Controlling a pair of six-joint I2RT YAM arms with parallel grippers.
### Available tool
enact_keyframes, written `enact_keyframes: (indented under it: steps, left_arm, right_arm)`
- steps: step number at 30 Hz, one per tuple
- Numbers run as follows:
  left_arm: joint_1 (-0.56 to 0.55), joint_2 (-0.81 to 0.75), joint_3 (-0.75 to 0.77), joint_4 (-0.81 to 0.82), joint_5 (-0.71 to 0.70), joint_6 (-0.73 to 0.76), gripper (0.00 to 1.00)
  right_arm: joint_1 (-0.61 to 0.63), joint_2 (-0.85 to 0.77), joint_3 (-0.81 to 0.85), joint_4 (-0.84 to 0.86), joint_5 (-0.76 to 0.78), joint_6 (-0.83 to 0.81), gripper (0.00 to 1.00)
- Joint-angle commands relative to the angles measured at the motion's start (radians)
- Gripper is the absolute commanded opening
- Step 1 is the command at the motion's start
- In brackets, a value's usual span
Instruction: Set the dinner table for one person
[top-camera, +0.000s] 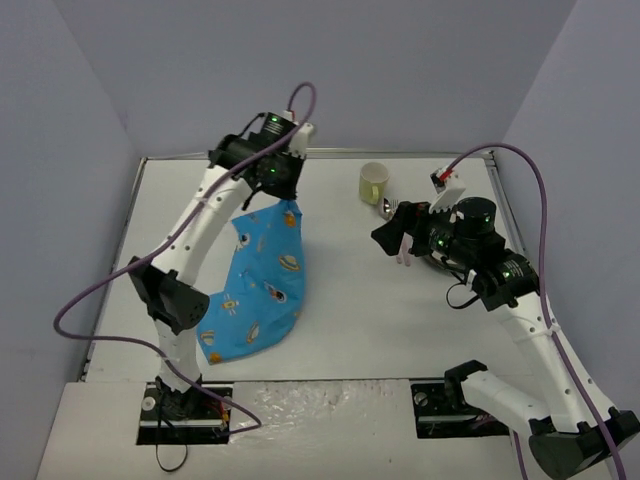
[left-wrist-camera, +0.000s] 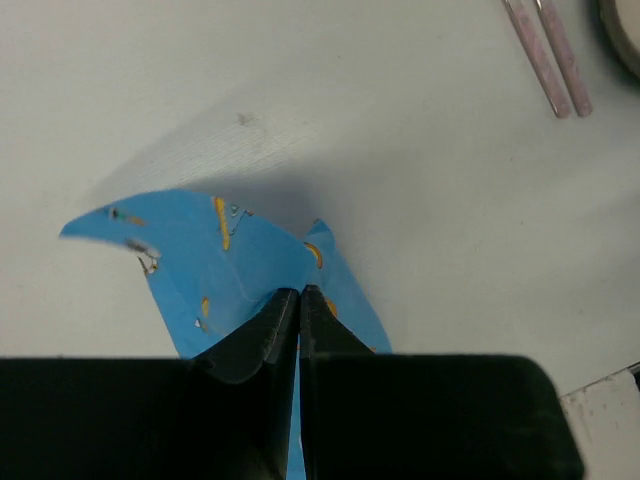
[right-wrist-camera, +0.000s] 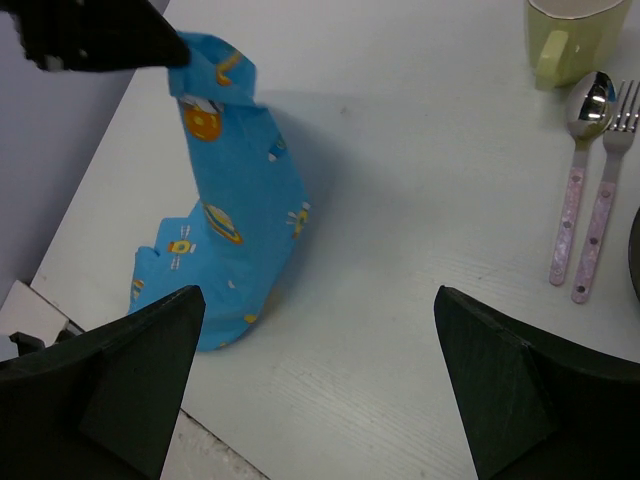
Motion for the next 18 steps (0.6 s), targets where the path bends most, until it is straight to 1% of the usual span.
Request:
enact_keyframes:
  steps: [1, 4, 6, 7, 9, 10, 12, 14, 16, 18]
  left_arm:
    - [-0.170, -0.004, -0.053, 0.167, -0.057, -0.036, 0.00]
    - [-0.233, 0.023, -0.127, 0.260, -0.076, -0.040, 0.01]
    - [-0.261, 0.042, -0.166, 0.309, -0.086, -0.053, 0.05]
    - [-0.266, 0.044, -0.178, 0.325, -0.081, -0.061, 0.11]
    - [-0.271, 0.039, -0.201, 0.355, -0.067, -0.076, 0.30]
    - [-0.273, 0.027, -0.215, 0.367, -0.065, -0.084, 0.43]
    - [-0.271, -0.046, -0.270, 0.400, -0.095, -0.111, 0.76]
    - [-0.255, -0.127, -0.341, 0.431, -0.161, -0.121, 0.87]
    - [-0.209, -0.213, -0.428, 0.464, -0.187, -0.157, 0.94]
    - [-0.138, -0.277, -0.527, 0.485, -0.188, -0.210, 0.97]
  right_arm:
    - [0.006, -0.046, 0.001, -0.002, 0.092, -0.020, 0.96]
    - [0.006, -0.062, -0.007, -0.020, 0.107, -0.023, 0.96]
    - [0.006, -0.073, -0.012, -0.035, 0.115, -0.025, 0.96]
    - [0.006, -0.077, -0.013, -0.042, 0.121, -0.027, 0.96]
    - [0.006, -0.085, -0.013, -0.054, 0.134, -0.034, 0.96]
    - [0.006, -0.086, -0.011, -0.056, 0.137, -0.036, 0.96]
    - [0.006, -0.083, -0.003, -0.063, 0.140, -0.047, 0.96]
    - [0.006, -0.062, 0.008, -0.066, 0.131, -0.062, 0.95]
    - [0.006, -0.037, 0.026, -0.068, 0.123, -0.075, 0.95]
    - [0.007, -0.003, 0.048, -0.065, 0.107, -0.095, 0.95]
